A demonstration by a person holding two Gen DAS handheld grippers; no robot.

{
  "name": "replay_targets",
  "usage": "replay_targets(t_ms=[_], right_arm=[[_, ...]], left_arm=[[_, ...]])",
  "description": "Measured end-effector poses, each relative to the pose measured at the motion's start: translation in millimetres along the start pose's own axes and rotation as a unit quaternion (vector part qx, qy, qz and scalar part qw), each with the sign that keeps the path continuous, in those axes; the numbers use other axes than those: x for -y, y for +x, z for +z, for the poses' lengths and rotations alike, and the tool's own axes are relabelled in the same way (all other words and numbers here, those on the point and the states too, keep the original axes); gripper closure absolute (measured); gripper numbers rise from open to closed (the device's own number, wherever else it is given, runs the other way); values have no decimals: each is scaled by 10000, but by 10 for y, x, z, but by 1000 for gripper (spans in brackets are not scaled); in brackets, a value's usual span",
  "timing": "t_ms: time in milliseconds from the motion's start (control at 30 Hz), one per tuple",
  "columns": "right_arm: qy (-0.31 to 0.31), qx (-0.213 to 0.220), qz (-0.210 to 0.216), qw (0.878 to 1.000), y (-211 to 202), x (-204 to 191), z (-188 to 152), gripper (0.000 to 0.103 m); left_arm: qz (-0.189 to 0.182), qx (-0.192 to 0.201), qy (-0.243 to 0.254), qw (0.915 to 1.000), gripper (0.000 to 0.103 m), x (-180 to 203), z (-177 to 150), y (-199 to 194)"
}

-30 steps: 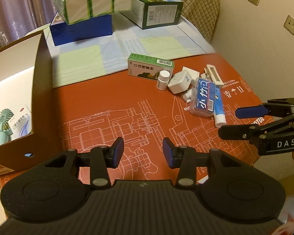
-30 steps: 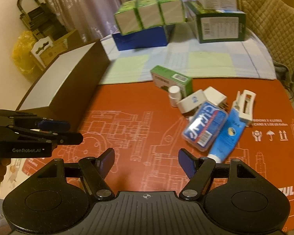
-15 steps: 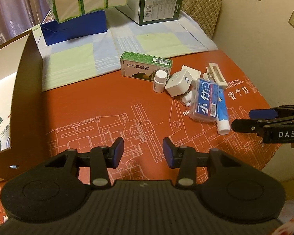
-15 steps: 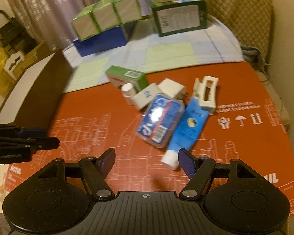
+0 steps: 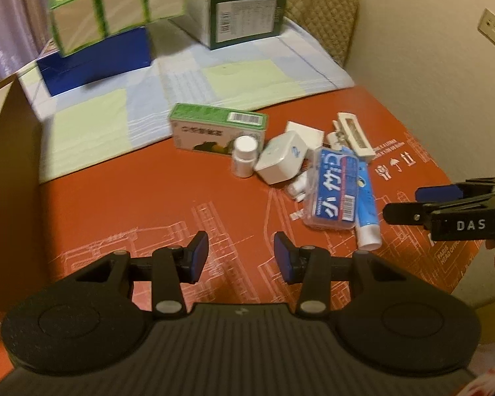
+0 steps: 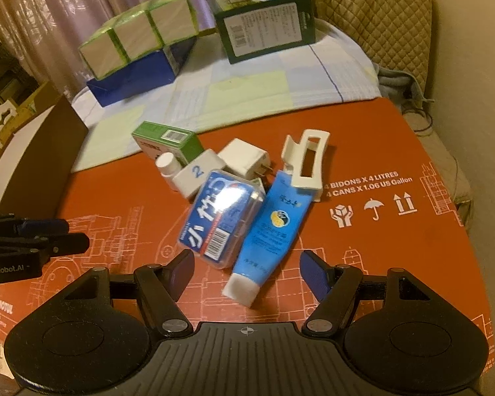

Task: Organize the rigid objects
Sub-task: 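Grasp the blue hand cream tube with the right tool while the left tool grasps the blue floss case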

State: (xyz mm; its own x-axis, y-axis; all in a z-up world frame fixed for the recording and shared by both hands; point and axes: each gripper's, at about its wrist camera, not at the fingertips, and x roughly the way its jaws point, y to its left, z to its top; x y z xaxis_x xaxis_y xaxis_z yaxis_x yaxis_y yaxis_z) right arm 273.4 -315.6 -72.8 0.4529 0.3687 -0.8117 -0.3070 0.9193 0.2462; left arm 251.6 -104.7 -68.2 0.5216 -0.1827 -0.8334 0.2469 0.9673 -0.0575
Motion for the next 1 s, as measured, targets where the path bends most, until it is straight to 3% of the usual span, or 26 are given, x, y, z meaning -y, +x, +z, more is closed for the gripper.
replay_targets(t_ms=[200, 333, 467, 667, 733, 767, 1000], right_arm=[[170, -142, -47, 9997, 97, 123, -7, 35], [187, -307, 1, 9994, 235, 102, -27, 35], [191, -393, -78, 9990, 377, 97, -31, 51], [345, -515, 52, 9981, 507, 168, -65, 56], [313, -484, 50, 9983, 506, 176, -72, 60], [307, -485, 47, 9983, 502, 181, -75, 68], [397, -573, -67, 9975, 400, 305, -97, 75]], left_arm=[[-180, -40, 446, 9988, 63, 274, 74, 219], [-211, -143, 490, 9985, 63, 319, 107, 331], [-236, -223, 609, 9976, 63, 355, 116, 412], [-308, -257, 744, 9964, 59, 445, 124, 457], [-333, -267, 782, 9960, 59, 472, 127, 472], [-346, -273, 801, 9958, 58, 491, 132, 481], [-479, -208, 1156, 9919, 56, 704, 126, 537]])
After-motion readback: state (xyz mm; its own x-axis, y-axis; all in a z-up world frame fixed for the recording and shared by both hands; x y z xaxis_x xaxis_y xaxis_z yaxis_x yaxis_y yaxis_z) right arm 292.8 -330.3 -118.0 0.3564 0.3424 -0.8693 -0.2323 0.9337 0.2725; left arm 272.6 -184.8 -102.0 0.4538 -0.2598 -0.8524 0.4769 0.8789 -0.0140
